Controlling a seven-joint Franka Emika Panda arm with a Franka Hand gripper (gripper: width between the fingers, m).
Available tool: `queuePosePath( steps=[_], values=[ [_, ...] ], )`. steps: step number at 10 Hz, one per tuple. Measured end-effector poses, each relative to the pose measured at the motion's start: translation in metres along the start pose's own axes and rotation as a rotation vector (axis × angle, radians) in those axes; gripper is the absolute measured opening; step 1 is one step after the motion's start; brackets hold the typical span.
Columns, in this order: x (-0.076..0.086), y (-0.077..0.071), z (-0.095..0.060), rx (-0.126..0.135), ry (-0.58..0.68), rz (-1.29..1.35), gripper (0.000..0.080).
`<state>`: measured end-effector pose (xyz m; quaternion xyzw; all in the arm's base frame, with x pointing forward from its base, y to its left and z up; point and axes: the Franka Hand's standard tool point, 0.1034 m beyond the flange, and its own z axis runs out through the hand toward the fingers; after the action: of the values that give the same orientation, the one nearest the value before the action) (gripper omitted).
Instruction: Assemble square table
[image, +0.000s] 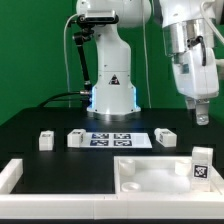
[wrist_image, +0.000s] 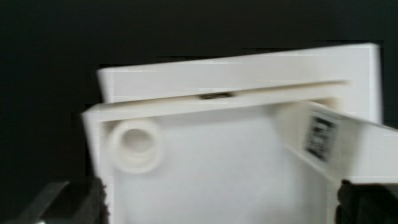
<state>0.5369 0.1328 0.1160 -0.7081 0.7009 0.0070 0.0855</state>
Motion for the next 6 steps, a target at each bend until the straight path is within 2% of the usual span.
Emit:
queuePosePath(
  steps=[5,6],
  values=[
    [0.0003,-0.0015,0.0011,0.005,0.003,-0.388,0.0648],
    [-0.0062,0.0061,0.0054,0.017,0.007,-0.525,0.0648]
  ],
)
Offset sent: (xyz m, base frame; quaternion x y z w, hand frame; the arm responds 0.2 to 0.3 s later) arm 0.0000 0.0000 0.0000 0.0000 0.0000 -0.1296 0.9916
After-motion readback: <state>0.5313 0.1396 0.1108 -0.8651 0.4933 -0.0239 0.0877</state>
